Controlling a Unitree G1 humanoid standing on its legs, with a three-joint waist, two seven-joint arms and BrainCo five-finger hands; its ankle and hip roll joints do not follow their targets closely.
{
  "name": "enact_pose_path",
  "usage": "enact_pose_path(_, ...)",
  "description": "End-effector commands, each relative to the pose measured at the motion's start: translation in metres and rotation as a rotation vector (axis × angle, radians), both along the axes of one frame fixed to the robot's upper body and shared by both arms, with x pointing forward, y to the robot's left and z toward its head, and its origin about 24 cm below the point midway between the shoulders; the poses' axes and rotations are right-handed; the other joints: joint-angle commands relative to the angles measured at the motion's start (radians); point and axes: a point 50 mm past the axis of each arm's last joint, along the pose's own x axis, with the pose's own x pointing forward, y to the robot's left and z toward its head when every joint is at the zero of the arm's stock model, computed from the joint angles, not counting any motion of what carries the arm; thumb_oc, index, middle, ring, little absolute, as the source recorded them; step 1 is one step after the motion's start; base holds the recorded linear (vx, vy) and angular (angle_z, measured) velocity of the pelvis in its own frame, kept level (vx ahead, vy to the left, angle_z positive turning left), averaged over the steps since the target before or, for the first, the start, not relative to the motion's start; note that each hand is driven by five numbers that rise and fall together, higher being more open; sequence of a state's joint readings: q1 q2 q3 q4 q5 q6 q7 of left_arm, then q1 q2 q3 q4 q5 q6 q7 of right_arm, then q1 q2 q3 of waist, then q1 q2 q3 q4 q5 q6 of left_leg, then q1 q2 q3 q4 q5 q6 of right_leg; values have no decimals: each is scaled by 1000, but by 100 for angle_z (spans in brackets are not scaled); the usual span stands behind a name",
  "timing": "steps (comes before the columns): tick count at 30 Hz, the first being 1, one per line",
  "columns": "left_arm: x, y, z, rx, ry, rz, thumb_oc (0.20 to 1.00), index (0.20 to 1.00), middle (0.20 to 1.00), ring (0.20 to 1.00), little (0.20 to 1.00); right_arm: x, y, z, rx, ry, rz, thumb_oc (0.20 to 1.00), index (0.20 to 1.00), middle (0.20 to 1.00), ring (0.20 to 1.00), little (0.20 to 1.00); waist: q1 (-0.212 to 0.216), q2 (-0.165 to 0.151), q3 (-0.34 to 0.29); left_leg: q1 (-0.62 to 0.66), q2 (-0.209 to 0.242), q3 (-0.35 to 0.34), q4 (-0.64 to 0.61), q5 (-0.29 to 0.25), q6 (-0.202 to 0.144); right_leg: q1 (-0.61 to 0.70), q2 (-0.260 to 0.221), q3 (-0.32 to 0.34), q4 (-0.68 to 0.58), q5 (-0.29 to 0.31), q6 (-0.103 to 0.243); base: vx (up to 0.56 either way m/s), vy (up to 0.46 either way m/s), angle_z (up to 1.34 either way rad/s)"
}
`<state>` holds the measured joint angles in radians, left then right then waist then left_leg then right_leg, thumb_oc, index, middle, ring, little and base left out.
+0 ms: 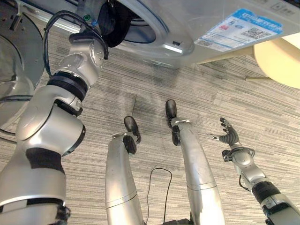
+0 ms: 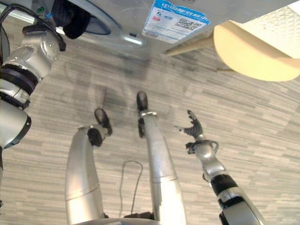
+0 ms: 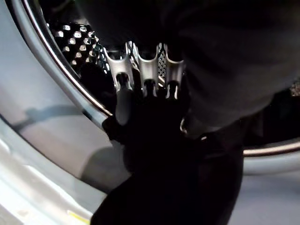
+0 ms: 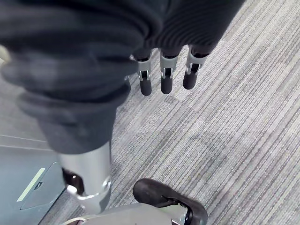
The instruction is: Grab the laundry basket,head to the washer,open it,put in the laundry and shut it.
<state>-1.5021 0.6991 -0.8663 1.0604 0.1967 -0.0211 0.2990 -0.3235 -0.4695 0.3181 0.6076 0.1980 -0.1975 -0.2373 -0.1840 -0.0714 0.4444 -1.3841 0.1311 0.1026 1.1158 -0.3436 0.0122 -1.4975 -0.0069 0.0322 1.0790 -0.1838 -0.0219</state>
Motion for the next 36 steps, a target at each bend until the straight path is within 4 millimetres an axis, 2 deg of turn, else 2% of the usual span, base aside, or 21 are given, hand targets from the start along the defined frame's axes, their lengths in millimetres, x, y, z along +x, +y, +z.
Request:
enact_pose_path(1,-17,-8,54,-176,-238,-103,200,200,200,200,200,-12,-9,-3,0,-16,-26,1000,1000,1000,1000,1000,0,27,-9,-60,-12,-77,-9,36,45,86,-32,-7,-61,-76,46,8,-36,0)
enact_pose_path(3,-21,-7,62,-199,-276,-106,200,200,200,200,200,-11,-9,-2,4,-24,-31,1000,1000,1000,1000,1000,0,29,-8,-70,-13,-80,-5,37,43,79,-33,-10,-59,-76,46,3,-17,0)
enact_pose_path(4,-31,-6,80,-235,-370,-121,200,200,200,200,200,-7,-10,3,40,-49,-53,1000,1000,1000,1000,1000,0,30,-10,-75,-12,-85,-12,38,40,74,-34,-11,-62,-75,46,0,0,0)
enact_pose_path(5,-31,-6,80,-235,-370,-121,200,200,200,200,200,-7,-10,3,40,-49,-53,1000,1000,1000,1000,1000,0,31,-10,-75,-12,-85,-12,38,40,74,-34,-11,-62,-75,46,7,-44,1)
enact_pose_path(6,-43,-8,99,-313,-480,-168,200,200,200,200,200,-2,-8,13,53,-89,-51,1000,1000,1000,1000,1000,1,29,-10,-79,-12,-87,-17,40,37,73,-34,-12,-67,-73,46,0,0,0)
enact_pose_path(7,-44,-8,99,-314,-481,-167,200,200,200,200,200,-2,-8,13,53,-90,-50,1000,1000,1000,1000,1000,1,30,-10,-80,-12,-88,-17,41,37,73,-34,-12,-68,-73,46,0,0,0)
enact_pose_path(8,-53,-11,112,-318,-551,-188,200,200,200,200,200,-1,-9,20,39,-117,-37,1000,1000,1000,1000,1000,0,33,-11,-84,-14,-89,-18,41,35,69,-32,-14,-69,-73,46,0,0,0)
enact_pose_path(11,-65,-12,127,-370,-676,-199,200,200,200,200,200,1,-6,30,18,-161,-9,1000,1000,1000,1000,1000,-4,37,-17,-81,-14,-87,-43,50,28,74,-32,-17,-87,-71,47,0,0,0)
enact_pose_path(13,-71,-7,132,-498,-749,-220,200,200,200,200,200,3,-3,33,32,-181,-14,1000,1000,1000,1000,1000,-7,35,-24,-69,-11,-82,-60,55,22,79,-32,-16,-99,-67,46,0,0,0)
enact_pose_path(14,-73,-5,132,-542,-767,-238,696,696,696,696,696,2,-4,35,25,-191,-13,1000,1000,1000,1000,1000,-11,36,-29,-56,-9,-78,-74,57,20,86,-32,-15,-107,-64,47,0,0,0)
enact_pose_path(15,-71,-4,130,-547,-740,-243,1000,1000,1000,1000,1000,2,-5,37,18,-195,-9,1000,1000,1000,1000,1000,-15,39,-34,-53,-8,-74,-78,58,19,89,-30,-15,-110,-62,47,-3,43,-4)
enact_pose_path(20,-64,-4,128,-438,-621,-223,1000,1000,1000,1000,1000,2,-9,40,-8,-185,9,1000,1000,1000,1000,1000,-18,51,-45,-53,-7,-74,-83,62,19,92,-24,-13,-118,-59,49,1,9,-4)
enact_pose_path(22,-55,-3,119,-408,-538,-215,1000,1000,1000,1000,1000,2,-10,37,-17,-169,11,1000,1000,1000,1000,1000,-16,58,-48,-51,-6,-75,-82,64,19,94,-24,-16,-114,-61,49,0,0,0)
enact_pose_path(23,-51,-3,111,-375,-496,-204,1000,1000,1000,1000,1000,2,-9,34,-22,-155,14,1000,1000,1000,1000,1000,-13,61,-51,-44,-4,-75,-84,65,18,98,-24,-18,-113,-62,49,0,0,0)
enact_pose_path(24,-40,-6,92,-363,-430,-206,1000,1000,1000,1000,1000,2,-6,30,-30,-139,19,1000,1000,1000,1000,1000,-8,60,-54,-29,-4,-73,-88,67,16,111,-23,-18,-112,-66,49,0,0,0)
enact_pose_path(26,-35,-8,81,-380,-398,-218,1000,1000,1000,1000,1000,1,-5,27,-29,-130,19,1000,1000,1000,1000,1000,-6,58,-56,-18,-5,-74,-94,69,14,122,-23,-18,-115,-68,49,-5,-34,1)
enact_pose_path(29,-21,-10,35,-446,-284,-254,1000,1000,1000,1000,1000,-2,-1,16,-6,-91,5,1000,1000,1000,1000,1000,2,54,-60,47,-6,-70,-130,75,7,182,-29,-24,-135,-73,47,-9,-20,2)
enact_pose_path(31,-17,-10,-8,-488,-188,-288,1000,1000,1000,1000,1000,-6,0,7,7,-54,-8,1000,1000,1000,1000,1000,7,50,-56,133,-3,-65,-186,82,1,259,-41,-26,-173,-70,48,-27,-10,7)
enact_pose_path(32,-18,-7,-47,-547,-112,-317,1000,1000,1000,1000,1000,-10,1,-3,16,-15,-24,1000,1000,1000,1000,1000,20,47,-56,228,-3,-55,-258,92,-5,338,-54,-25,-221,-70,49,-28,-4,12)
enact_pose_path(33,-19,-6,-49,-549,-109,-314,1000,1000,1000,1000,1000,-11,1,-4,12,-12,-22,1000,1000,1000,1000,1000,17,47,-54,238,-4,-53,-265,94,-5,348,-55,-25,-226,-68,49,-43,-15,16)
enact_pose_path(36,-32,-4,-130,-728,55,-341,1000,1000,1000,1000,1000,-22,4,-24,36,66,-55,1000,1000,1000,1000,1000,36,42,-50,419,-26,-40,-417,128,-16,502,-69,-39,-323,-56,54,-36,-23,24)
